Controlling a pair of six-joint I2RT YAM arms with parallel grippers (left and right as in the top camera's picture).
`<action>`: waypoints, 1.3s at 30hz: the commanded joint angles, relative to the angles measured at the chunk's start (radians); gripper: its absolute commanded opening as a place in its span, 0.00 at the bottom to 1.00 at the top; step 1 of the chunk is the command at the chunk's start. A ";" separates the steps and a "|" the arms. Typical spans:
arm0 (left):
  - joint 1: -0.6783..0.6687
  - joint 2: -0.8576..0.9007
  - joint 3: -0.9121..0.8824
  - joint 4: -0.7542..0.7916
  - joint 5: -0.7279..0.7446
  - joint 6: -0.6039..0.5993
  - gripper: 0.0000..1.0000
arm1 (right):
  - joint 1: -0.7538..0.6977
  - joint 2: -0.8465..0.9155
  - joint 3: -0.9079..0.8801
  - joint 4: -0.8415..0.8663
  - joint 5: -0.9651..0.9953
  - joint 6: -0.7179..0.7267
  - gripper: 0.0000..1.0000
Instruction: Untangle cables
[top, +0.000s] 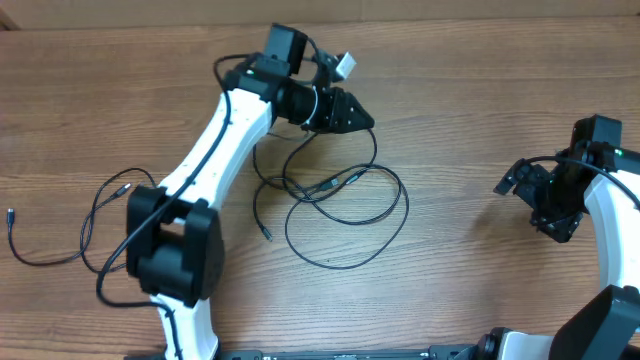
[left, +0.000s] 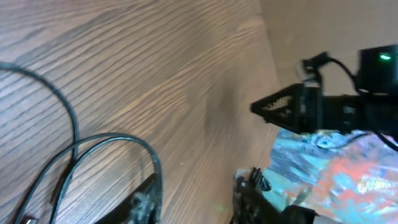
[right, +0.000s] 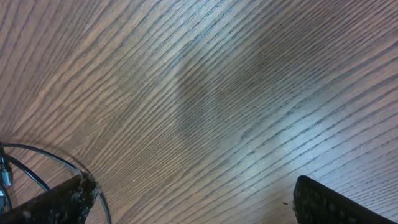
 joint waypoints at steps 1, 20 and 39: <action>-0.022 0.017 -0.002 -0.025 -0.016 0.015 0.52 | 0.005 -0.001 0.003 0.002 -0.001 0.003 1.00; -0.285 0.130 -0.006 -0.114 -0.491 -0.014 0.61 | 0.005 -0.001 0.003 0.001 -0.001 0.003 1.00; -0.318 0.291 -0.006 -0.032 -0.162 -0.087 0.49 | 0.005 -0.001 0.003 0.002 -0.001 0.003 1.00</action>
